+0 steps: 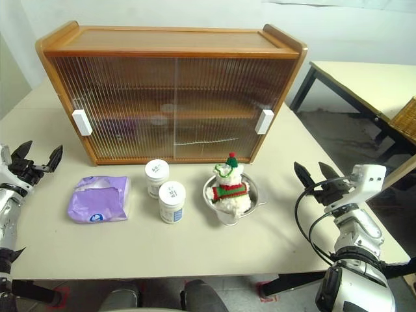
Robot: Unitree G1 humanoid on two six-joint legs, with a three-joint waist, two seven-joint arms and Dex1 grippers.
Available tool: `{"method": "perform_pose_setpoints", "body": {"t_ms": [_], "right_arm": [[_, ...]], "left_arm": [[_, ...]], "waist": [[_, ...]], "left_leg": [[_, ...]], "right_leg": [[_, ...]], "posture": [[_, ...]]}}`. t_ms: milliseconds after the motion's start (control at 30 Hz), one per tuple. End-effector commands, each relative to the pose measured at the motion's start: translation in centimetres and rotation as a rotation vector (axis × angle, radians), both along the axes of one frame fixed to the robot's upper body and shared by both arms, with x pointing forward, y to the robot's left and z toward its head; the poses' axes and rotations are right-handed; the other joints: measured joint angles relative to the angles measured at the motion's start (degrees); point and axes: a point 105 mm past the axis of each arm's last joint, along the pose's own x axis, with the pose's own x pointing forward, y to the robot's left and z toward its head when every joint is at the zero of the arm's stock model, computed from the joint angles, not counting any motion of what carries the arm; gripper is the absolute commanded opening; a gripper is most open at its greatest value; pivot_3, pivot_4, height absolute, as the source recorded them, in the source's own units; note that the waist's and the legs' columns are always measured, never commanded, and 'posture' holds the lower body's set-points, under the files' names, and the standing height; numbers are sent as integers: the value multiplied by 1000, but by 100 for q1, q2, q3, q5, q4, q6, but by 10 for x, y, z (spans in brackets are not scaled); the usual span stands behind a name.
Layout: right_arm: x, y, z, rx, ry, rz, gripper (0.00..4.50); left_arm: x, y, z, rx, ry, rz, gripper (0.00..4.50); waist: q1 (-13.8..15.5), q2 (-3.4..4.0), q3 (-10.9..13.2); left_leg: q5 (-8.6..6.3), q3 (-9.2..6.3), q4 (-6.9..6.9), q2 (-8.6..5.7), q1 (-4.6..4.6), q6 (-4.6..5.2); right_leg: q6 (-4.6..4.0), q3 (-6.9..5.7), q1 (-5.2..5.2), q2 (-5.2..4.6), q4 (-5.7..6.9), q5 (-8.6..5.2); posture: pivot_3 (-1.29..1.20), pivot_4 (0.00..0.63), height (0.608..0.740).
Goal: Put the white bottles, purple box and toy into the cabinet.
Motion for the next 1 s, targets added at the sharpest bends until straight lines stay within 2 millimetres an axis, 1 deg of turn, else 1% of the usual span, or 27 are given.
{"method": "perform_pose_setpoints", "body": {"t_ms": [33,167,333,433,567,633,733,800,833,900,1000], "right_arm": [[-3,-3,-2,0,19,2,4482],[-1,-1,-2,2,29,12,4482],[6,2,6,-16,19,35,4482],[5,0,9,-23,11,35,4482],[-1,-2,5,-13,10,25,4482],[-3,-2,3,13,1,27,4482],[-3,3,8,50,-21,88,4500],[-3,10,21,98,-67,184,4500],[-3,14,25,113,-87,226,4500],[-5,29,40,156,-134,380,4500],[-18,48,49,193,-122,594,4500]], "left_arm": [[-3,3,-5,-10,3,16,4500],[-6,4,-8,-19,1,27,4500],[-5,2,-11,-24,5,23,4500],[-5,2,-12,-18,12,16,4500],[-9,12,-11,1,22,19,4500],[-11,15,-7,9,14,5,4500],[-14,18,1,-2,-15,9,3857],[-19,19,3,-12,-23,7,3222],[-21,22,3,-16,-22,6,2822],[-21,21,1,18,0,4,2223],[-14,13,6,41,-6,-35,1209]], "waist": [[3,0,0],[26,0,0],[29,1,0],[46,0,0],[46,0,-1],[68,0,0],[90,1,-1],[98,1,-1],[103,1,-1],[116,2,-2],[162,-2,-4]], "left_leg": [[0,0,0,0,0,0],[0,1,-1,0,2,0],[1,3,1,0,5,-1],[1,2,0,1,4,-1],[0,2,0,1,3,0],[0,-1,-2,1,2,0],[1,1,-4,0,4,-1],[2,4,-4,-1,5,-3],[2,7,-3,-2,6,-4],[4,8,-2,-4,7,-6],[9,10,1,-7,7,-14]], "right_leg": [[0,-1,0,0,0,0],[0,-3,1,0,1,0],[-1,-3,2,0,2,3],[-2,-3,2,1,1,3],[-2,-3,1,0,1,1],[-3,-4,1,0,1,0],[-4,-4,1,0,1,0],[-5,-4,3,1,2,0],[-5,-3,3,2,2,0],[-6,-4,4,2,2,-1],[-8,-5,4,5,4,-1]], "posture": [[-44,0,740],[-32,0,740],[-37,0,740],[-53,0,740],[-40,0,740],[-13,0,740],[5,0,740],[7,0,740],[1,0,740],[-9,0,740],[-15,0,740]]}}
